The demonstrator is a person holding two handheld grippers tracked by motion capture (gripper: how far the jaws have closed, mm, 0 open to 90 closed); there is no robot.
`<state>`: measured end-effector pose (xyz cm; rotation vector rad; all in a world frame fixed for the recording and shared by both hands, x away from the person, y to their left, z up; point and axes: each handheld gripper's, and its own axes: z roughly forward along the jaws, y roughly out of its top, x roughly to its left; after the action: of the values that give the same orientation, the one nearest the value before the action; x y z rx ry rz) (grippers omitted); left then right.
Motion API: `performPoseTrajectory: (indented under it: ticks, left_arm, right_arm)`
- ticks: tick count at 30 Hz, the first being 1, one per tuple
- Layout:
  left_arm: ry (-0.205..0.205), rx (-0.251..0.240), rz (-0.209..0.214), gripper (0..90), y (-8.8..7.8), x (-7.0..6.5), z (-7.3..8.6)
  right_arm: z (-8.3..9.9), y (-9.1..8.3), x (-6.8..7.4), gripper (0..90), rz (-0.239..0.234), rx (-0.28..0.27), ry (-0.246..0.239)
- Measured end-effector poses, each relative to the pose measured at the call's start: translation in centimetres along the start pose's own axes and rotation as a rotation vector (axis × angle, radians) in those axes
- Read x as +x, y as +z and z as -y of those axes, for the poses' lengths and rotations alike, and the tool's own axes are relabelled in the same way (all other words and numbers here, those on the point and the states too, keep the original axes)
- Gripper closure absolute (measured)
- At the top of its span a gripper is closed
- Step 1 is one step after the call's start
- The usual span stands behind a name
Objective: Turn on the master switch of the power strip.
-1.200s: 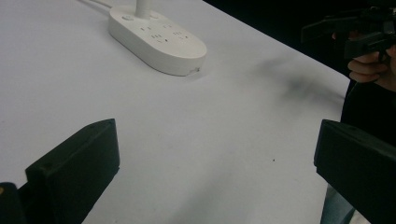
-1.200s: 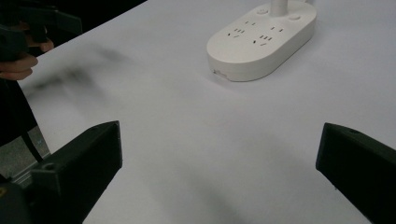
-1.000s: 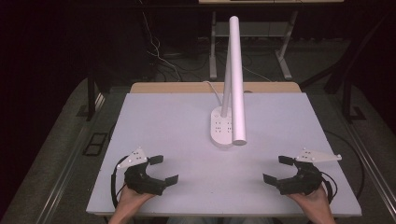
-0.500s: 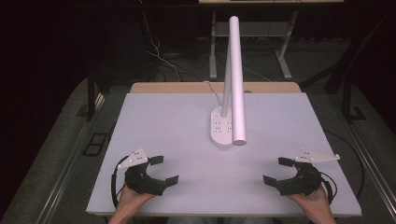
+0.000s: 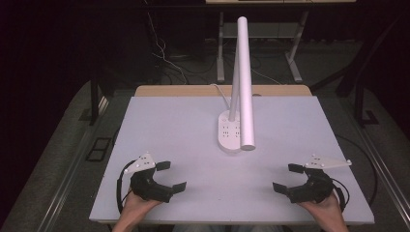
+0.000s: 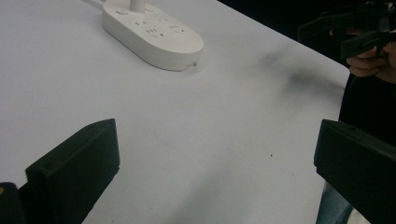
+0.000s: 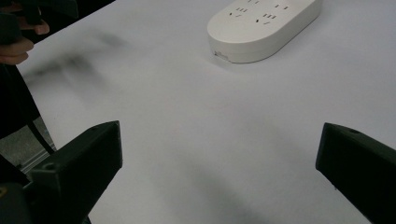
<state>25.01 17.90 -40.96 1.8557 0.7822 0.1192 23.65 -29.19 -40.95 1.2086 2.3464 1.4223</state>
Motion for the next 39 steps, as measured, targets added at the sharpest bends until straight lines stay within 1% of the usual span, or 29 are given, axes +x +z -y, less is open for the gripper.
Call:
performPoseTrajectory:
  ticks: [3, 10, 12, 13, 14, 16, 17, 22, 26, 30, 38, 39]
  left_arm:
    - [0.005, 0.012, 0.002, 0.0, 0.0, 0.0, -0.3]
    - [-0.004, 0.015, 0.013, 0.0, 0.2, 0.1, -0.8]
    - [0.004, 0.026, 0.013, 0.0, 0.2, 0.2, -1.0]
    - [-0.001, 0.028, 0.014, 0.0, 0.3, 0.2, -1.1]
    - [0.005, 0.031, 0.014, 0.0, 0.3, 0.3, -1.2]
    - [0.005, 0.034, 0.020, 0.0, 0.3, 0.4, -1.4]
    - [0.001, 0.028, 0.019, 0.0, 0.3, 0.4, -1.5]
    - [0.002, 0.035, 0.026, 0.0, 0.5, 0.5, -2.1]
    - [0.015, 0.048, 0.030, 0.0, 0.8, 0.6, -2.8]
    - [0.019, 0.048, 0.030, 0.0, 1.2, 0.7, -3.5]
    - [0.043, 0.076, 0.036, 0.0, 1.7, 1.0, -4.9]
    - [0.042, 0.072, 0.036, 0.0, 1.8, 1.0, -5.1]
  right_arm:
    - [0.0, 0.0, 0.0, 0.0, 0.001, 0.000, -0.002]
    - [0.1, -0.1, -0.1, 0.0, 0.004, 0.000, -0.005]
    - [0.1, -0.1, -0.2, 0.0, 0.004, 0.001, -0.006]
    - [0.1, -0.1, -0.2, 0.0, 0.004, 0.001, -0.006]
    - [0.1, -0.1, -0.2, 0.0, 0.004, 0.002, -0.006]
    - [0.1, -0.1, -0.1, 0.0, 0.004, 0.004, -0.001]
    - [0.1, -0.1, -0.2, 0.0, 0.003, 0.002, -0.004]
    - [0.1, -0.2, -0.2, 0.0, 0.006, 0.003, -0.002]
    - [0.1, -0.2, -0.2, 0.0, 0.007, 0.004, -0.002]
    - [0.1, -0.2, -0.2, 0.0, 0.009, 0.005, 0.000]
    - [0.2, -0.2, -0.3, 0.0, 0.014, 0.004, 0.000]
    - [0.2, -0.3, -0.3, 0.0, 0.015, 0.004, 0.002]
